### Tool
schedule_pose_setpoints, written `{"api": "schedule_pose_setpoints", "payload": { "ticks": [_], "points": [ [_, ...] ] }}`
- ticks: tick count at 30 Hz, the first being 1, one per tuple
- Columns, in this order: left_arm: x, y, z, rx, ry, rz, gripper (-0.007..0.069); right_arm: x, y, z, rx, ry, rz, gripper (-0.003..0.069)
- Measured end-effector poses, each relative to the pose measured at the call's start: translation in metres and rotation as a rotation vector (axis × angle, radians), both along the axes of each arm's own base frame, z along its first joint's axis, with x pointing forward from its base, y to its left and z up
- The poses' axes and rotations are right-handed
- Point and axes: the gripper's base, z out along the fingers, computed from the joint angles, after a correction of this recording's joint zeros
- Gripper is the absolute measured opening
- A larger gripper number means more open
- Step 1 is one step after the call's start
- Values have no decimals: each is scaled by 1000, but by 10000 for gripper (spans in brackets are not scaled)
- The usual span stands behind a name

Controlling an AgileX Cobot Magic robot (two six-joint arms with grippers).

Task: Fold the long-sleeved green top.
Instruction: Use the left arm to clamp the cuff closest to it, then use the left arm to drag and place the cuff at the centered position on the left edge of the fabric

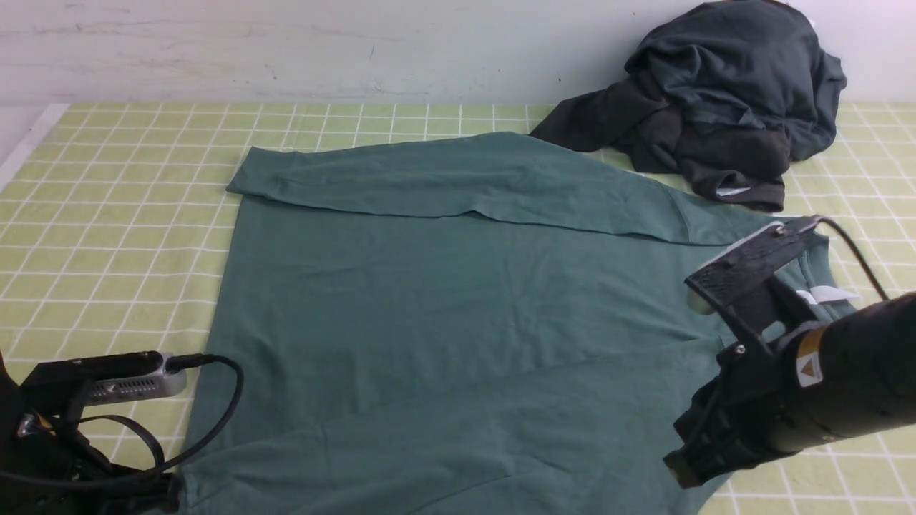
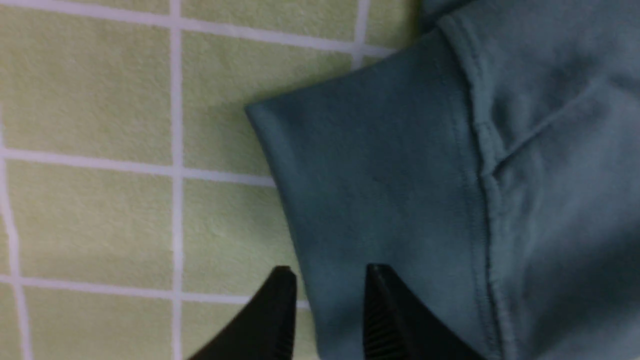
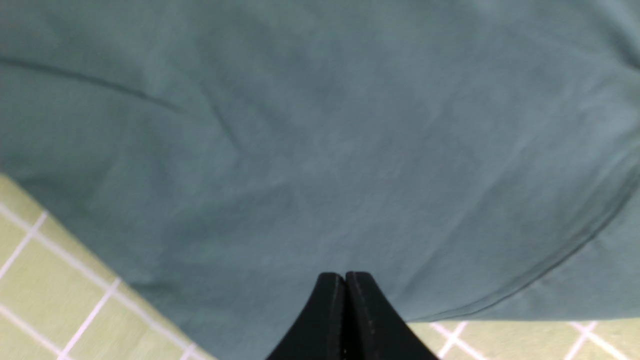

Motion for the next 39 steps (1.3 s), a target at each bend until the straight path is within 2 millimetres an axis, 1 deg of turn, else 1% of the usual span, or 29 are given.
{"api": "schedule_pose_setpoints", "payload": {
  "ticks": [2,4,6,9,10,12,14,15,16,17,19,22,25,26,27,28,29,30,31,32,34,35,37,39],
  "points": [
    [3,2,-1,25,-23,0,295,-2,2,-2,5,24,22,-14],
    [7,3,-1,33,-62,8,350,-2,3,-2,14,30,35,-14],
    [11,3,-2,31,-92,15,374,-2,4,-1,20,29,46,-14],
    [14,2,-6,17,-88,30,357,-2,5,-1,29,26,47,-14],
    [15,2,-10,9,-65,38,302,-2,5,0,32,20,47,-14],
    [17,1,-15,7,-41,40,229,-1,5,0,32,16,49,-14],
    [20,1,-16,5,-31,41,111,-1,5,0,35,16,48,-14],
    [20,1,-16,5,-32,41,101,-1,5,0,35,16,48,-14],
    [24,1,-12,4,-42,40,48,-1,5,0,35,15,48,-14],
    [28,1,-8,1,-47,41,26,-1,5,0,34,13,49,-14],
    [33,1,-1,-1,-58,39,12,-1,5,0,34,12,49,-14],
    [46,1,30,-5,-130,30,6,0,5,0,28,-1,53,-14],
    [54,0,70,-3,-252,3,6,1,4,0,16,-14,60,-14],
    [55,0,74,-1,-269,-4,6,1,4,0,16,-16,61,-14],
    [59,-1,100,-7,-361,-19,6,2,4,1,12,-27,64,-14],
    [60,-1,103,-9,-372,-24,6,2,4,1,11,-29,65,-14],
    [61,-2,127,-16,-461,-43,6,3,4,1,9,-39,66,-14],
    [63,-3,141,-19,-507,-56,6,4,3,1,9,-45,64,-14],
    [64,-4,158,-23,-568,-78,6,5,2,1,12,-49,57,-14],
    [65,-5,170,-26,-610,-98,6,6,1,1,13,-52,47,-14],
    [70,-7,184,-32,-662,-134,6,10,-5,2,19,-55,13,-14],
    [74,-8,184,-31,-667,-148,6,11,-8,2,19,-55,-3,-14],
    [84,-8,176,-21,-651,-171,6,14,-13,2,20,-56,-25,-14],
    [106,-6,156,-1,-630,-191,6,18,-20,2,22,-54,-65,-14]
  ]
}}
